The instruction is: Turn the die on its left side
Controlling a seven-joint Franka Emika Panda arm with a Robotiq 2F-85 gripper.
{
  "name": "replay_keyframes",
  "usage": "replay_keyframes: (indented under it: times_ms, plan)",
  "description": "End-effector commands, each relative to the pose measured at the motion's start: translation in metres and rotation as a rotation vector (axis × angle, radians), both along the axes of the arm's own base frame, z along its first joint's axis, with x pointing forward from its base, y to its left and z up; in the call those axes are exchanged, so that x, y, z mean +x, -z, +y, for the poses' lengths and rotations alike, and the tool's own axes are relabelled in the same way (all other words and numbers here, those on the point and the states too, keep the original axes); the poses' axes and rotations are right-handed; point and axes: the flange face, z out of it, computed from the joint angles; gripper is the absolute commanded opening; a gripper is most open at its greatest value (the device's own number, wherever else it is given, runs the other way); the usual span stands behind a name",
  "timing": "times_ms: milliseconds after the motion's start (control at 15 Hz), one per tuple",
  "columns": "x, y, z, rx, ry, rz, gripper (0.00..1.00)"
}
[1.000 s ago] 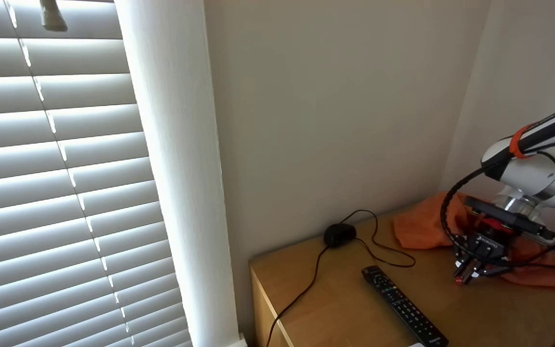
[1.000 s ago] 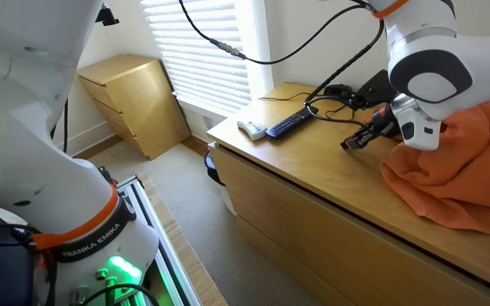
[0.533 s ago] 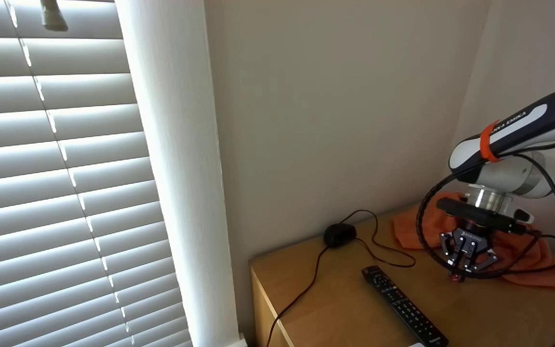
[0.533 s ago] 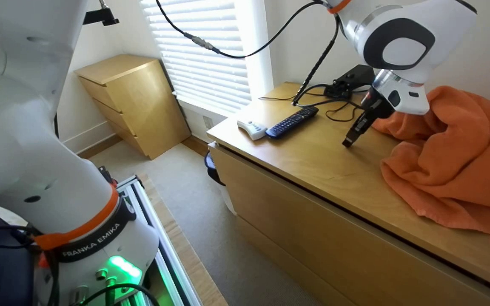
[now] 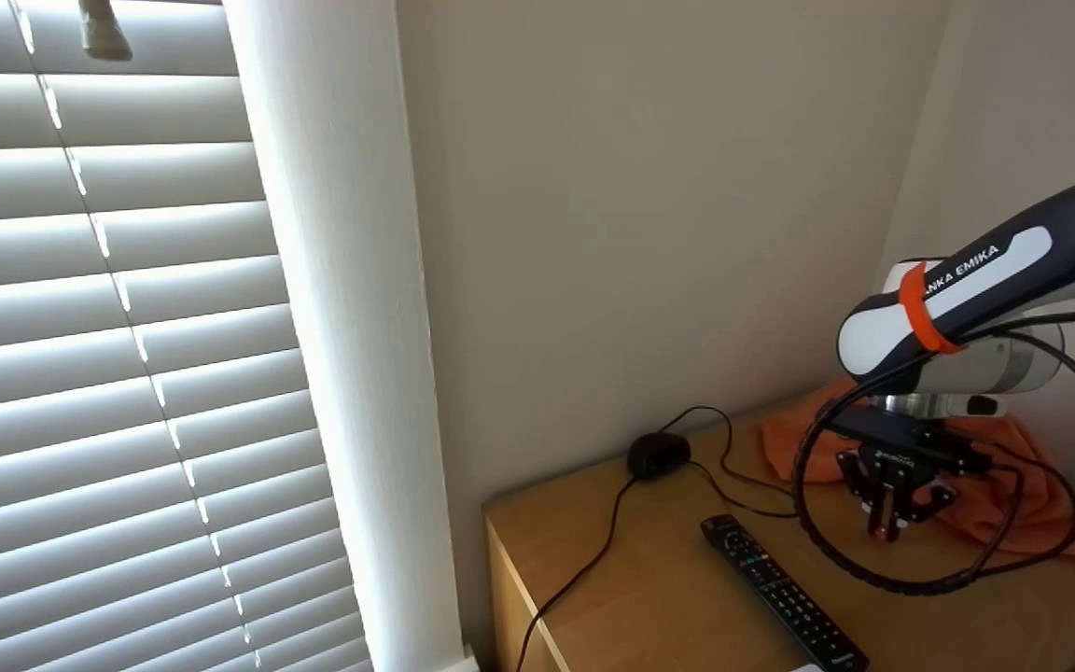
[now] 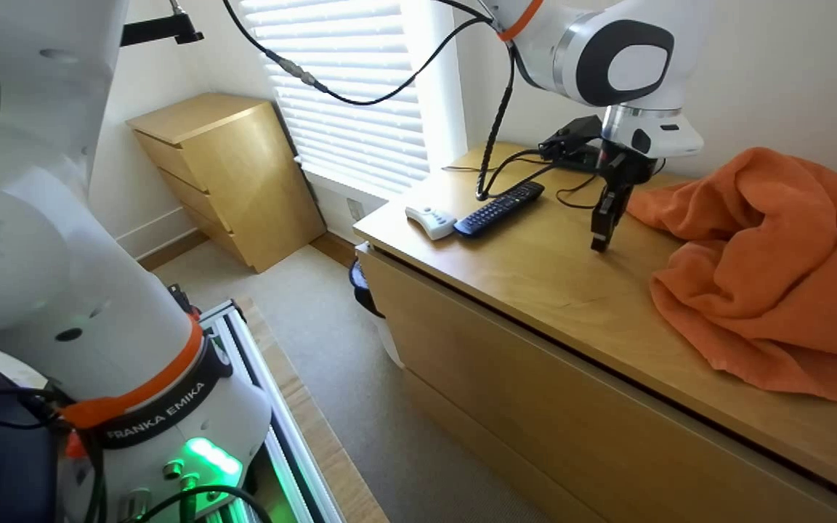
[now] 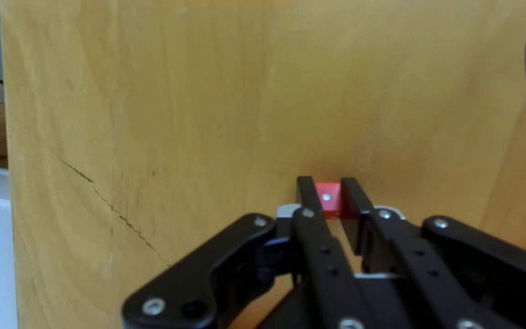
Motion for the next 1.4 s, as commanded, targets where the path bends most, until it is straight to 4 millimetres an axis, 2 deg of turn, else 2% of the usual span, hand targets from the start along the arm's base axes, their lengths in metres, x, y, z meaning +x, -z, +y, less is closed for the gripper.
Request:
replay_keyframes:
  times_ms: [0,533,1333]
  plan:
    - [-0.016,0.004,0.010,-0.108,-0.013,-0.033,0.04]
    - [-0.026,0.013,0.022,-0.254,-0.034,-0.112,0.04]
    - [-0.033,0.021,0.033,-0.377,-0.066,-0.099,0.09]
